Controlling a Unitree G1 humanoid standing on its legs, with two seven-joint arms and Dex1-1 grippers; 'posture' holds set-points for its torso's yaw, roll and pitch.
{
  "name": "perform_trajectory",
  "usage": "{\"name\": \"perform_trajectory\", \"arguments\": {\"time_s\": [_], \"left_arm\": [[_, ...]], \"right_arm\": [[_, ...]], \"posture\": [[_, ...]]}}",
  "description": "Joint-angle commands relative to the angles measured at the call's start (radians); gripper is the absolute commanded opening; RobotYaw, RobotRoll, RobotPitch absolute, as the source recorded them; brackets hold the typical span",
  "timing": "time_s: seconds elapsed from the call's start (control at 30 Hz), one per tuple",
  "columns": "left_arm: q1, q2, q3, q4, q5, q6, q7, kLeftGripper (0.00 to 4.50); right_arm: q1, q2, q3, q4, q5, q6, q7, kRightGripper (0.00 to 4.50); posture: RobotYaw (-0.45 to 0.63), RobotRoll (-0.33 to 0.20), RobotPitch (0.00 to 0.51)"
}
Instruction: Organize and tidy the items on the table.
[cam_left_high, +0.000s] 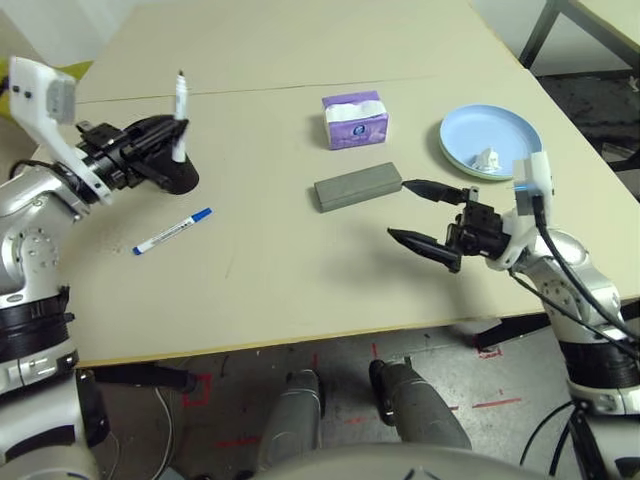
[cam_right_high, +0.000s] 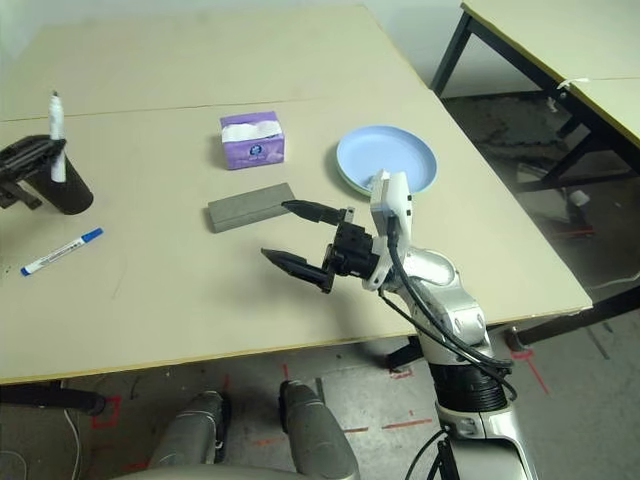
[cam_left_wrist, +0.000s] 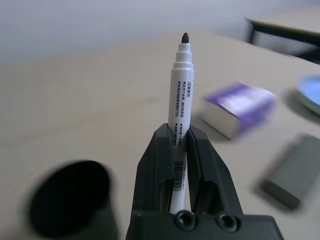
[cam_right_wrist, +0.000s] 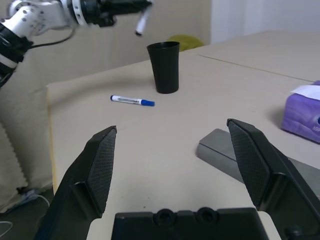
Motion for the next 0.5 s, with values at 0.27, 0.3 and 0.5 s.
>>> {"name": "perform_trajectory", "arguments": {"time_s": [0.27, 0.3, 0.5], "left_arm": [[-0.159, -0.011, -0.025, 0.305, 0.154, -0.261, 0.157, 0.25], [-0.173, -0.013, -0.034, 0.330, 0.163, -0.283, 0.159, 0.25], [-0.295, -0.049, -0.086, 0.548, 0.217, -0.422, 0.167, 0.25]], "right_arm": [[0.011, 0.022, 0.005, 0.022, -0.042, -0.009, -0.044, 4.50], [0.010, 0.023, 0.005, 0.023, -0.044, -0.008, -0.046, 4.50], [0.020, 0.022, 0.004, 0.020, -0.046, -0.007, -0.052, 4.50]], "posture": [[-0.05, 0.000, 0.174], [-0.05, 0.000, 0.174], [-0.07, 0.000, 0.178]]}}
